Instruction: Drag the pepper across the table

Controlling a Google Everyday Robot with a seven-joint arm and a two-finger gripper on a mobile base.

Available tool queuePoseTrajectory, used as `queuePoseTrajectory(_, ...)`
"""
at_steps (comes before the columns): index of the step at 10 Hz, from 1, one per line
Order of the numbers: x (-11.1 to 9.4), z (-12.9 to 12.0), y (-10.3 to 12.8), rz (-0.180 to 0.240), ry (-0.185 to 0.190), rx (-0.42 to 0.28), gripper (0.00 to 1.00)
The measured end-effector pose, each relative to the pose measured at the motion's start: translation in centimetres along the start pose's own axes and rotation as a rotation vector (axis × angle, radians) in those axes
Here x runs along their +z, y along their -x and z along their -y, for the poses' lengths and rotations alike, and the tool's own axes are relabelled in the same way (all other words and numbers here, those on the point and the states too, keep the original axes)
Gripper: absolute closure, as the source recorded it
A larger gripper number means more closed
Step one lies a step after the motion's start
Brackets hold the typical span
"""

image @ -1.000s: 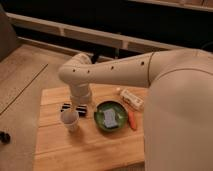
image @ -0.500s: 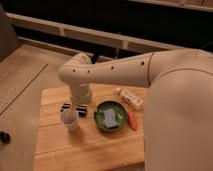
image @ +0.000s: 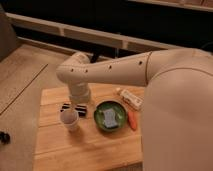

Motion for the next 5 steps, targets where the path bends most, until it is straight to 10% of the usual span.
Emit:
queuePoseTrajectory(2, -0.6, -2.2, 1.7, 0.024, -0.003, -0.137, 0.35)
queuePoseTrajectory(5, -1.1, 2.3, 3.0, 0.047, 0.004, -0.21, 0.35)
